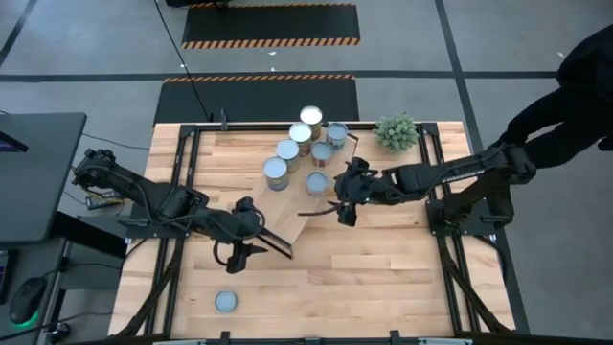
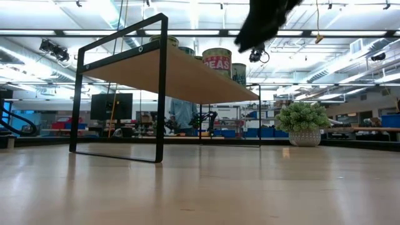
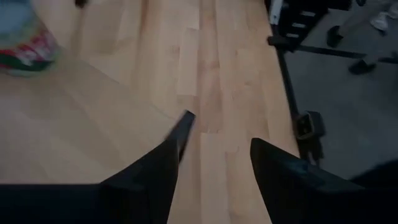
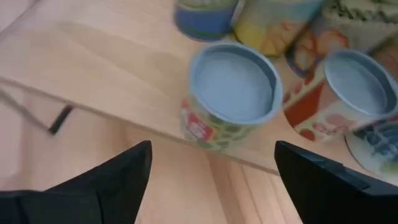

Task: Pick and place cans onto a shelf
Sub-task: Put the canned peas on the shelf

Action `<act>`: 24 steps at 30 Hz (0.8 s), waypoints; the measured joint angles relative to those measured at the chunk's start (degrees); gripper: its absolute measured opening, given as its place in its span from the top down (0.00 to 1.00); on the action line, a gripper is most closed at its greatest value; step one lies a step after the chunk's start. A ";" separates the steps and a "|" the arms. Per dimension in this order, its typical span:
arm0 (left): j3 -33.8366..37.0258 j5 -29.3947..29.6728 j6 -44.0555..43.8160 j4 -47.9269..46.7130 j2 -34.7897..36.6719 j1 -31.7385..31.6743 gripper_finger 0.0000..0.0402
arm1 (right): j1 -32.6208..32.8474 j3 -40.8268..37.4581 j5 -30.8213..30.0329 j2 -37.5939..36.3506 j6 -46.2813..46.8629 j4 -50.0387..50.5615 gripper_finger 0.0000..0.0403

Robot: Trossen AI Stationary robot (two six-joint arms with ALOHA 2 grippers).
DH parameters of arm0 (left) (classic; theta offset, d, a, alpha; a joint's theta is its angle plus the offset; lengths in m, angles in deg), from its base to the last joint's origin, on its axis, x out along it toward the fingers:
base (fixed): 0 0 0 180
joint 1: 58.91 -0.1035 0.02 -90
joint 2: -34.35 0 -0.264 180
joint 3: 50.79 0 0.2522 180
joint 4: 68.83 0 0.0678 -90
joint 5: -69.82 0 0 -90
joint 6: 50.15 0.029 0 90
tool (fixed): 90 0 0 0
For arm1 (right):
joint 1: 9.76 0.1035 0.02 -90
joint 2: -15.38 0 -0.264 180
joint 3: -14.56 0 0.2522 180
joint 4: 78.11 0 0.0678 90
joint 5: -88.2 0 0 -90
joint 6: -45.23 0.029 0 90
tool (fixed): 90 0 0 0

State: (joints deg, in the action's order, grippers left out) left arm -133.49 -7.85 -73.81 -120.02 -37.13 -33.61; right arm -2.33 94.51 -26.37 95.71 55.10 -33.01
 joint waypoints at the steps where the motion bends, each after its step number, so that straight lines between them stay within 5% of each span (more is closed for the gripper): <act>1: 0.00 0.82 0.26 0.03 0.00 0.00 0.49 | 0.06 -0.98 -1.24 0.20 1.10 -1.32 0.14; 7: 0.00 2.20 0.39 0.05 0.00 -0.36 0.49 | -1.11 -4.87 -6.57 0.22 3.46 -6.24 0.14; 24: 0.00 2.24 0.96 -0.06 0.00 -0.37 0.49 | -10.69 -6.62 -5.55 -0.03 0.58 -10.13 0.14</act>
State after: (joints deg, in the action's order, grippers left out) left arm -133.49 -5.61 -72.85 -120.08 -37.13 -33.98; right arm -13.02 87.89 -31.92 95.67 55.68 -43.14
